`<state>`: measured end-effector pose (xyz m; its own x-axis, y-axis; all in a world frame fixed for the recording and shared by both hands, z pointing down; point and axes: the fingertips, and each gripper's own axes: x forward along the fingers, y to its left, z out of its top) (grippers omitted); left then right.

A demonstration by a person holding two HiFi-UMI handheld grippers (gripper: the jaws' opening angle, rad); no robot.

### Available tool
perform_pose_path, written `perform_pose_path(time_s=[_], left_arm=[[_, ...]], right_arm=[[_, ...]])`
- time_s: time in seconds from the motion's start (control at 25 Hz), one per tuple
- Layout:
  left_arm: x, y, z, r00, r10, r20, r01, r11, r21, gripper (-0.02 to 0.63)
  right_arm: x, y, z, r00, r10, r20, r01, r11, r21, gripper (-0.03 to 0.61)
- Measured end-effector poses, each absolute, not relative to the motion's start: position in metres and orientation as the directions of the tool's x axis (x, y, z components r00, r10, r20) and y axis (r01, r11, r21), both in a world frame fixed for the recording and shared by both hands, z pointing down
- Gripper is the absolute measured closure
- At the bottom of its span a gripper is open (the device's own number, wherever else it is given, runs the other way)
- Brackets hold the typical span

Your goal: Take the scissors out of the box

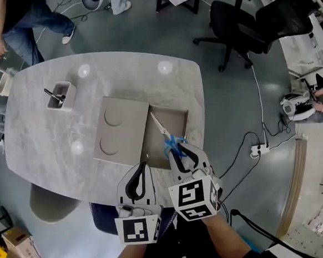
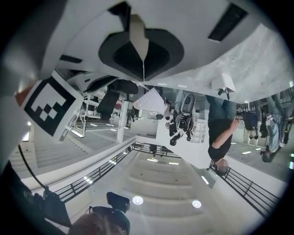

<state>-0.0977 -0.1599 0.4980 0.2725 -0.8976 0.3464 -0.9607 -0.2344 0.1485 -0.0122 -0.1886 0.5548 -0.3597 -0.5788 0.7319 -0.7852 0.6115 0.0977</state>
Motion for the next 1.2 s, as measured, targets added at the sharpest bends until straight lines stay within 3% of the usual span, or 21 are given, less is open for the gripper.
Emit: perform_pose_path(time_s=[0.48,0.8,1.2], left_arm=[[-0.091,-0.147,0.385,0.248,-0.956,0.157,-0.966,-0.232,0.117,0.597],[-0.095,-0.135,0.325,0.202,-0.978,0.043,-0.976,-0.198,0.088,0.597],[-0.098,-0.105,0.264,0.148,-0.986,-0.071,-0.987,-0.152,0.047,0.597]], right_arm=[[-0.009,-0.184,0.407,-0.491,-0.781,0.386,-0.812,0.571,0.122,0.499],[-0.016,-0.160,0.326,-0.543,-0.828,0.137,-0.821,0.558,0.118,0.500],[0.002,-0.133,0.269,-0.525,-0.851,-0.023,-0.847,0.519,0.110,0.500]])
